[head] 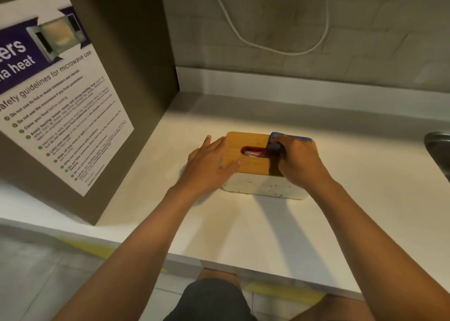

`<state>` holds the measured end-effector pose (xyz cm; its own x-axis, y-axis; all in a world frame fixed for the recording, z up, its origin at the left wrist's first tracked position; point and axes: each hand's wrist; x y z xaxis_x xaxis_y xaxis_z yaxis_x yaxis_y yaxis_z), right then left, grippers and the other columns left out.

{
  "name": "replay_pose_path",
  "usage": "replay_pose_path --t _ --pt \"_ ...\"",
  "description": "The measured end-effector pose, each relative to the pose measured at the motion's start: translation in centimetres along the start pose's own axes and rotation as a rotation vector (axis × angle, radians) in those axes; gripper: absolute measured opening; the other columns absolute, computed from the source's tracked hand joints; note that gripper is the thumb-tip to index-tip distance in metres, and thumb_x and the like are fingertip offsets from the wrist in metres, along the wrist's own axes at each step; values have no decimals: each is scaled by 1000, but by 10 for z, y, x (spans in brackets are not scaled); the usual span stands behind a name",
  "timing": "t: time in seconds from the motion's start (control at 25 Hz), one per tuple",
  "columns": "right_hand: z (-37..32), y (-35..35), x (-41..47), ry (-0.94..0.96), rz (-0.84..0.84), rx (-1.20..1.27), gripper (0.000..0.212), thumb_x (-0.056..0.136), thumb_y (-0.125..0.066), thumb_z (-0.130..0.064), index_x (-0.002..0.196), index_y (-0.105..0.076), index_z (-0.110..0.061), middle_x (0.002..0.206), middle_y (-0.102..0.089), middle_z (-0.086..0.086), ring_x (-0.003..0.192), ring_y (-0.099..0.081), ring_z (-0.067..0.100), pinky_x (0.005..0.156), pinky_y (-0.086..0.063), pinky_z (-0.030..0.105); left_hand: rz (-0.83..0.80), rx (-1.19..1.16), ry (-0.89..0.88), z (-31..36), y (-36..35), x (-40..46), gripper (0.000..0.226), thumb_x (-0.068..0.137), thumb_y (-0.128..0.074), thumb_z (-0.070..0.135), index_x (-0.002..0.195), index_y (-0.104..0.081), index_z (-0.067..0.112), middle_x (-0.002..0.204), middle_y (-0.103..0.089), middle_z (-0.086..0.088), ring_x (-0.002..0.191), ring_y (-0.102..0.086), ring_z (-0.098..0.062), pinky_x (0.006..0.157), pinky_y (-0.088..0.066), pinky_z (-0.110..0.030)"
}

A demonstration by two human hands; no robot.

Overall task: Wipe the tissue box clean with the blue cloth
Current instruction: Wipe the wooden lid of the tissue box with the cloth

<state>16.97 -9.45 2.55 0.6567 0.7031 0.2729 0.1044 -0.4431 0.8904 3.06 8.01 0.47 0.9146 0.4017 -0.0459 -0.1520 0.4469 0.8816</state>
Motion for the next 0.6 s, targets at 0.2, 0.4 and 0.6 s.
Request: replay_pose_path --t 0.2,0.4,0.6 --pt "-22 -16 15 -105 -17 -22 19 87 -56 -3 100 -63 -15 91 -64 1 75 -57 20 64 -48 30 5 -115 69 9 -2 -9 74 102 -45 59 163 -12 32 170 -14 -3 157 -4 -27 122 -14 -48" --pt "-32 -20 7 63 -74 17 27 87 -56 3 104 -65 -16 98 -64 2 85 -61 21 65 -45 23 -20 -58 89 7 -6 -8 73 104 -37 60 163 -5 32 171 -8 -5 157 -1 -26 122 -11 -47" --pt "-7 -6 17 -98 -30 -50 26 90 -54 -5 107 -65 -20 93 -63 -3 81 -54 15 68 -37 25 -25 -124 53 -3 -16 -3 74 104 -34 60 163 0 33 171 -9 0 157 8 -19 123 -4 -51"
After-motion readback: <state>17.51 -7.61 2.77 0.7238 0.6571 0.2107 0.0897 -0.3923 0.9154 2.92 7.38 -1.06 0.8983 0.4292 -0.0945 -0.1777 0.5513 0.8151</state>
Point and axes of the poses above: each hand's wrist, its own x-axis towards the middle knuckle, its own y-axis out of the back of the hand, z = x × y
